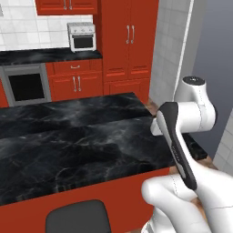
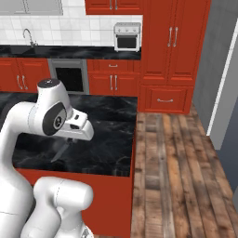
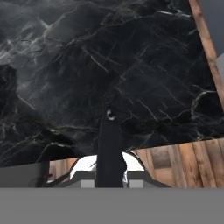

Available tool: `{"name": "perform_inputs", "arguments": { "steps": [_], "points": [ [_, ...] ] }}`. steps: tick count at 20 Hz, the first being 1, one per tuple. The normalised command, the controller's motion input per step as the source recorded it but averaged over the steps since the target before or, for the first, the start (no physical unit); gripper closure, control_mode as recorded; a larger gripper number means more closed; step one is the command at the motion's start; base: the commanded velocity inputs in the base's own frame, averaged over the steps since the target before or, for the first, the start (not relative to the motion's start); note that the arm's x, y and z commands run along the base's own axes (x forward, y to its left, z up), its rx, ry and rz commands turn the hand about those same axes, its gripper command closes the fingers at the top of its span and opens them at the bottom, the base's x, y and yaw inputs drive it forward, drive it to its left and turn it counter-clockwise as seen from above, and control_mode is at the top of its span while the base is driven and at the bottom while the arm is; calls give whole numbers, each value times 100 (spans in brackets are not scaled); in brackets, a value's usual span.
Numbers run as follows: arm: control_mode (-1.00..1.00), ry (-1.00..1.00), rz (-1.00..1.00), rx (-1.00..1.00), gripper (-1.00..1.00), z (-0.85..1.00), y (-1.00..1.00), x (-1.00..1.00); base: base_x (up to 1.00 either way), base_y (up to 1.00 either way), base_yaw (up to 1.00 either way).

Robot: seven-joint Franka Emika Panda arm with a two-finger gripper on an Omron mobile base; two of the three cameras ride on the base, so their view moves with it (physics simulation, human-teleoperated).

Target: Retrieve the butter from the fridge and place it on a plate on the dining table. Then retrieve the butter knife by the fridge and place it near the plate.

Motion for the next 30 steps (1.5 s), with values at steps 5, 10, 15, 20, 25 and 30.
{"name": "perform_inputs", "arguments": {
  "steps": [5, 10, 15, 20, 25, 30],
  "points": [
    [-100, 0, 0, 0, 100, 0, 0, 0, 0, 0, 0],
    [-100, 0, 0, 0, 100, 0, 0, -10, 0, 0, 0],
    [100, 0, 0, 0, 100, 0, 0, -14, -22, 0, 0],
    [100, 0, 0, 0, 100, 0, 0, 0, -54, 4, 0],
    [100, 0, 0, 0, 100, 0, 0, 0, -37, 29, 0],
    [100, 0, 0, 0, 100, 0, 0, 0, -53, 50, 0]
  ]
}}
